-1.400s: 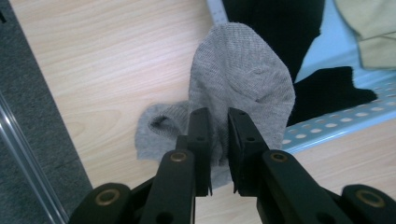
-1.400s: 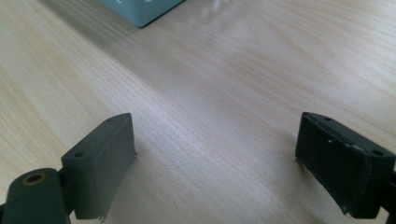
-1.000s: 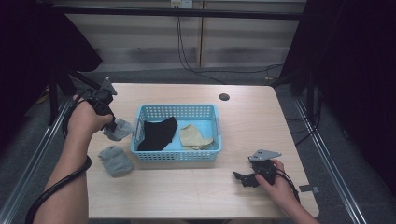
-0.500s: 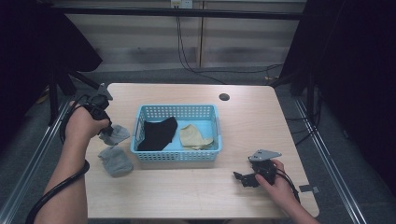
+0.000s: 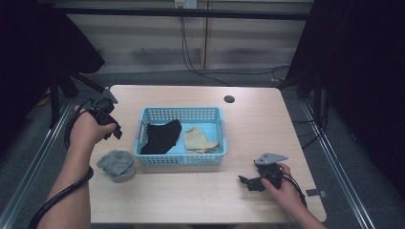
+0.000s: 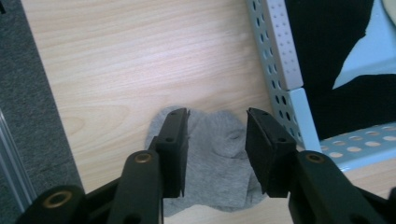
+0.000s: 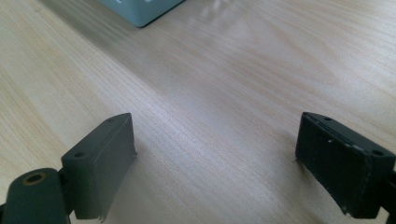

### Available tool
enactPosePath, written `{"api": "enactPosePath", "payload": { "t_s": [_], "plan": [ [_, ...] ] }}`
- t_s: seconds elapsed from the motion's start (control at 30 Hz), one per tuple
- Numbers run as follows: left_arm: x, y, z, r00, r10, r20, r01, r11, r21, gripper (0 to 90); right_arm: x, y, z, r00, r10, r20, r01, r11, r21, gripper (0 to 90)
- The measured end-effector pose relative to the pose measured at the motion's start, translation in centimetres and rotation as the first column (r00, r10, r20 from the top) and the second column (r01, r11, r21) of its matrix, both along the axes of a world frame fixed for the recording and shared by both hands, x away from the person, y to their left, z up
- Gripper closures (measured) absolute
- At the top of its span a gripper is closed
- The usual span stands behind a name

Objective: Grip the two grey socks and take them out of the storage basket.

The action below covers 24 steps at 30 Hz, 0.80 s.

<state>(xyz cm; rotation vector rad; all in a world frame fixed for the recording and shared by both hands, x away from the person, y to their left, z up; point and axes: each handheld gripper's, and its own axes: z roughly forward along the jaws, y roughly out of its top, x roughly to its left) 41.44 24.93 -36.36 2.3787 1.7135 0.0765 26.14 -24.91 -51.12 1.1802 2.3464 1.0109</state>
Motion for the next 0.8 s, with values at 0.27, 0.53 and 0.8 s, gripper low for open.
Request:
{"api": "enactPosePath", "payload": {
  "t_s": [0.27,0.53,0.8],
  "plan": [
    [-0.9,-0.8,-0.4,0.9984,-0.045,0.033,0.045,0.9989,-0.010,45.3,0.0,0.0,0.0,1.0000,-0.001,-0.001,0.001,1.0000,0.001,11.2],
    [-2.2,-1.7,-0.8,0.9919,-0.118,0.048,0.119,0.9923,-0.032,41.4,0.0,0.0,0.0,1.0000,0.001,0.003,-0.001,1.0000,-0.001,11.3],
    [-4.3,-2.5,-1.8,0.9820,-0.181,0.053,0.184,0.9814,-0.054,39.0,0.0,0.0,0.0,1.0000,-0.002,-0.003,0.002,1.0000,-0.001,11.2]
  ]
}}
